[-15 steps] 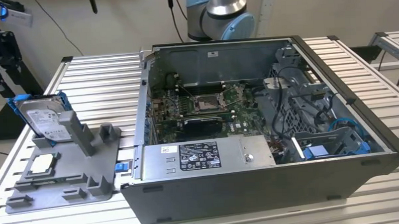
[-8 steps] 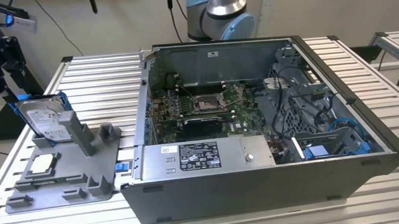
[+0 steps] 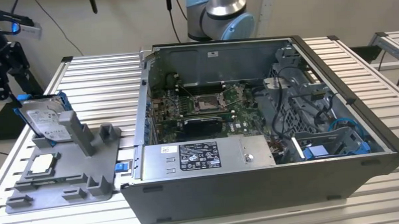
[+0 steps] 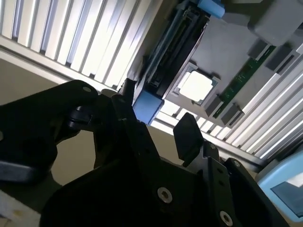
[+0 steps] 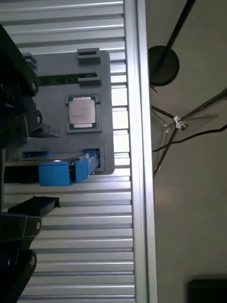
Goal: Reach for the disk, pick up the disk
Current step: 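Pick up the disk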
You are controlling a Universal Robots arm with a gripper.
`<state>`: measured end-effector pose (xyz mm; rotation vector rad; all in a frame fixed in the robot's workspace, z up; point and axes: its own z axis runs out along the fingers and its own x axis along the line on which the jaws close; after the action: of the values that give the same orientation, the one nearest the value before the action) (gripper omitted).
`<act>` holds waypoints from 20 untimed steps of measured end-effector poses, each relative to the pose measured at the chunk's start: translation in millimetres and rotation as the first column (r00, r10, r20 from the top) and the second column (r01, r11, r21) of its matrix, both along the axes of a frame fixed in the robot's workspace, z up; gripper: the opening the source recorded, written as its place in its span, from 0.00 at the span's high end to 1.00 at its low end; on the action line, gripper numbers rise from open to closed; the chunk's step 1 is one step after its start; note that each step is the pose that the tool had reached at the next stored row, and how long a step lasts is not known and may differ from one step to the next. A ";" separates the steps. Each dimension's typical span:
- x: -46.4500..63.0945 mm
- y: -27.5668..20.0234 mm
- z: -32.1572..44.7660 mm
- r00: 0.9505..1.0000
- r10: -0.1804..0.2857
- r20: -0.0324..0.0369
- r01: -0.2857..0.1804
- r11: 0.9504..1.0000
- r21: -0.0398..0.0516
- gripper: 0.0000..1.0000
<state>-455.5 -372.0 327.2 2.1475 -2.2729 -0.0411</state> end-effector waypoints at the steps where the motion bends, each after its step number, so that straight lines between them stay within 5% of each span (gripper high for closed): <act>1: 0.0 0.0 -1.7 1.000 0.003 0.000 -0.003 1.000 0.000 0.00; 20: -0.2 1.2 -36.3 0.999 0.039 0.000 -0.039 0.999 0.000 0.00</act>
<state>-455.7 -370.9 290.8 2.1912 -2.2300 -0.0408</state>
